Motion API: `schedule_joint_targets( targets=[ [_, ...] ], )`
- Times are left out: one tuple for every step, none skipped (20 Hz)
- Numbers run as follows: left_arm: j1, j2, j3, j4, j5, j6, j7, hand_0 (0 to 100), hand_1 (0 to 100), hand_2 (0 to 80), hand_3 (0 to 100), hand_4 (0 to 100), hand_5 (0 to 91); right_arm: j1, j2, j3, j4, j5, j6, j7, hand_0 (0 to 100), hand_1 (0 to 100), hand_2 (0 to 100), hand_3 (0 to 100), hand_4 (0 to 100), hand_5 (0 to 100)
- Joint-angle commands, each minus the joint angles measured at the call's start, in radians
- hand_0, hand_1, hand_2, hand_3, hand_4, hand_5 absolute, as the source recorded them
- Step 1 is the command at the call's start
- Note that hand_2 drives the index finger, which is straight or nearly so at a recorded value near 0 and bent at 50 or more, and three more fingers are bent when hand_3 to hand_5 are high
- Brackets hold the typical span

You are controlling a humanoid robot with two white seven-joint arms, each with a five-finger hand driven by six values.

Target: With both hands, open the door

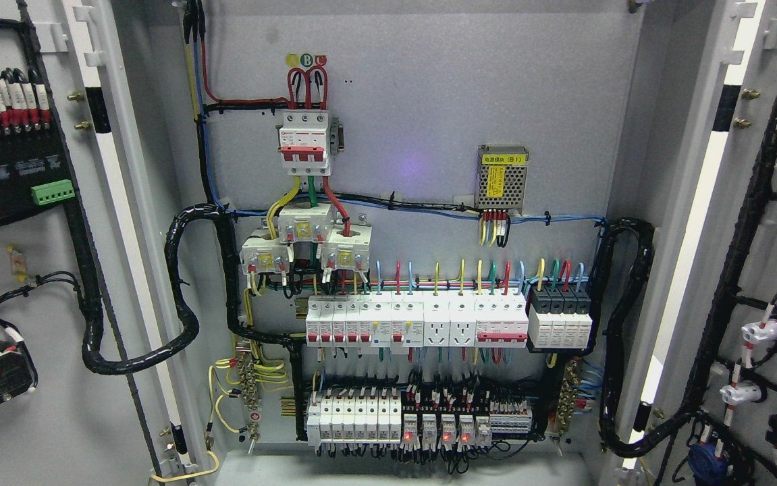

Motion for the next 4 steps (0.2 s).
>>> schedule_joint_targets(
  targets=[
    [-0.011,-0.004,-0.001,-0.017,0.0,0.0,0.024,0,0,0.0,0,0,0.0,-0.004,0.018,-0.002,0.065,0.0,0.002,0.0,0,0,0,0,0,0],
    [-0.011,-0.004,-0.001,-0.029,0.0,0.0,0.024,0,0,0.0,0,0,0.0,-0.006,0.018,-0.002,0.065,0.002,0.002,0.0,0,0,0,0,0,0],
    [-0.011,-0.002,-0.001,-0.04,0.0,0.001,0.024,0,0,0.0,0,0,0.0,-0.004,0.018,-0.002,0.067,0.0,0.002,0.0,0,0,0,0,0,0],
    [-0.014,-0.002,-0.001,-0.043,0.0,0.001,0.024,0,0,0.0,0,0,0.0,-0.006,0.018,-0.002,0.067,0.0,0.002,0.0,0,0,0,0,0,0]
  ],
)
